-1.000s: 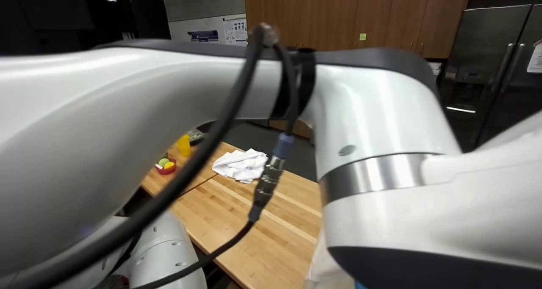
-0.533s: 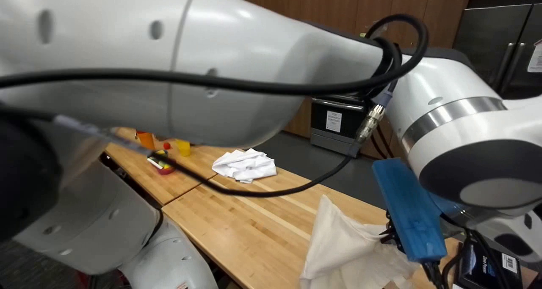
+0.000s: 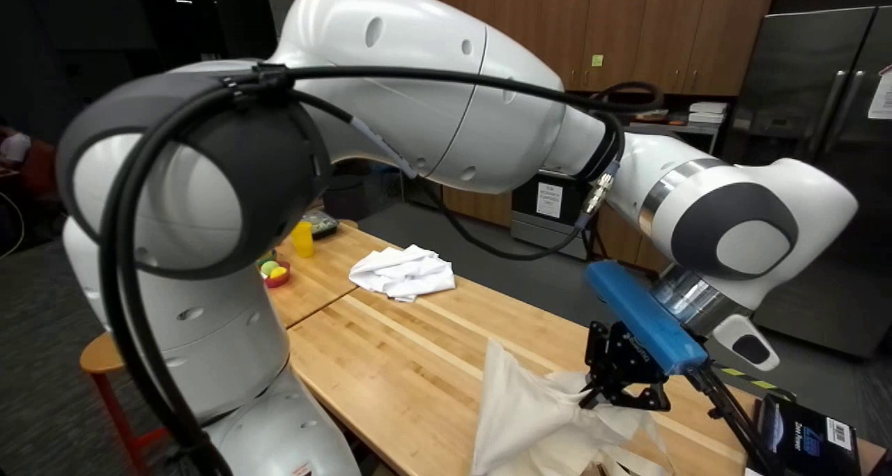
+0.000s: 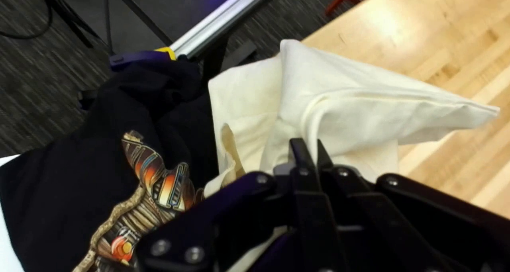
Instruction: Move the bag and the white towel to the right
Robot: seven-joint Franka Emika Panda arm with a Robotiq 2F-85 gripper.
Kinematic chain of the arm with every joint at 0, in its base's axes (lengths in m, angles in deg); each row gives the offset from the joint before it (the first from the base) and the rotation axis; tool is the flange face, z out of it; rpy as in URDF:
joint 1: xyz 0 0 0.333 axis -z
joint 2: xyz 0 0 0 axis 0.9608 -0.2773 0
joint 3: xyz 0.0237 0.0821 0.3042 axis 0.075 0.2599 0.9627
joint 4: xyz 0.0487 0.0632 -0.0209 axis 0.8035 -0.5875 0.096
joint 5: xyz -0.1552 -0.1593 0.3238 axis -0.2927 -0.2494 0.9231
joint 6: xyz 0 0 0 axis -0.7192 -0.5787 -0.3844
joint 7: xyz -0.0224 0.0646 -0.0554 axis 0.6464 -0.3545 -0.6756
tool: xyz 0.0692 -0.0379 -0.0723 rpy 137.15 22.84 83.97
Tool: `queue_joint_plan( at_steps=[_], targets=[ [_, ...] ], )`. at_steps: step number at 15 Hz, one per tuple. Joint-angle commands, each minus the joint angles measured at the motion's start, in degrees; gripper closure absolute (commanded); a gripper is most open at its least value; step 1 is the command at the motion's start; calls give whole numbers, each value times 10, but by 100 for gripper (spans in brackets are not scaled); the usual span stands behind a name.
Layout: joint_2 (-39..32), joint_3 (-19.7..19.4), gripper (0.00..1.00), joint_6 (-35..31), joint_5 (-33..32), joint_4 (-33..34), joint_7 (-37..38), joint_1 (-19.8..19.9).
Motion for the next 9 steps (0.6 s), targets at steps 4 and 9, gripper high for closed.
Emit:
queue_joint_plan(
  at_steps=[4, 9],
  targets=[
    [-2, 89, 99, 29, -8, -29, -29, 15],
    [-6, 121, 96, 18, 1, -29, -21, 18]
  ],
)
